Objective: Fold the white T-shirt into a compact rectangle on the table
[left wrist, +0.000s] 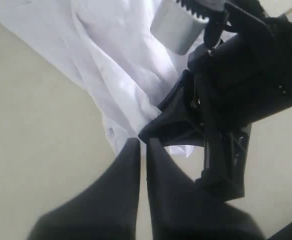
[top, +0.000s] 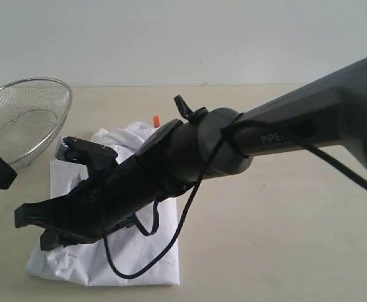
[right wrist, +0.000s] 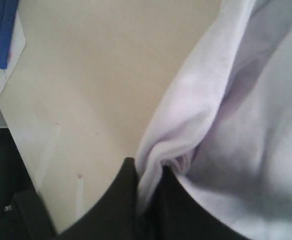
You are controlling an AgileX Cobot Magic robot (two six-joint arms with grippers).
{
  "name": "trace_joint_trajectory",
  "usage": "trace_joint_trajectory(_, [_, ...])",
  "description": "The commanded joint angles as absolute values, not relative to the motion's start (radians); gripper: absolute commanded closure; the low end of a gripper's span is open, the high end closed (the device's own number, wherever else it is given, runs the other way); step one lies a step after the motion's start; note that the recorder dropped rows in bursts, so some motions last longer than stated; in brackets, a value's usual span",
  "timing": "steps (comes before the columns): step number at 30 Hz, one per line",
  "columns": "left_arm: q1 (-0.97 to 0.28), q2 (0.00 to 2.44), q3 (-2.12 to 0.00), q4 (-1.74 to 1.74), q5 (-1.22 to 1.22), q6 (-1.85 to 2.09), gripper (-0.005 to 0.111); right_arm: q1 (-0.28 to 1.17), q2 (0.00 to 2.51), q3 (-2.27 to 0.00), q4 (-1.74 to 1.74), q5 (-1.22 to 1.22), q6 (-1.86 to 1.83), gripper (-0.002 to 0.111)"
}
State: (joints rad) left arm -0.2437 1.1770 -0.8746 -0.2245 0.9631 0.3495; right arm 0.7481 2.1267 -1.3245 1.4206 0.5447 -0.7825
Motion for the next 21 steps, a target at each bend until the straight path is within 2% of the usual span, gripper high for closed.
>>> trace_joint_trajectory(1, [-0.243,1.175,-0.88,-0.219,0.968,0.336,0.102,0.767,2.126,-1.334,1.436,0.532,-0.808,0.096])
trace_joint_trajectory(5, [-0.243,1.175,-0.88,-0.219,0.968,0.336,0.102,0.769,2.126,-1.338,1.456,0.53,-0.81,0.062])
trace_joint_trajectory(7, [-0.243,1.175,-0.88,-0.219,0.968,0.336,0.102,0.769,2.126,-1.338,1.452,0.532,-0.821,0.049])
trace_joint_trajectory(8, [-0.243,1.175,-0.88,-0.219,0.968,0.336,0.102,0.769,2.126,-1.338,1.452,0.535,-0.821,0.047])
trace_joint_trajectory(17, [-0.243,1.175,-0.88,-0.219,0.967,0.336,0.102,0.767,2.126,-1.339,1.452,0.607,-0.861,0.048])
trace_joint_trajectory(21, [-0.243,1.175,-0.88,-0.219,0.965,0.336,0.102,0.767,2.11,-1.339,1.452,0.625,-0.872,0.055])
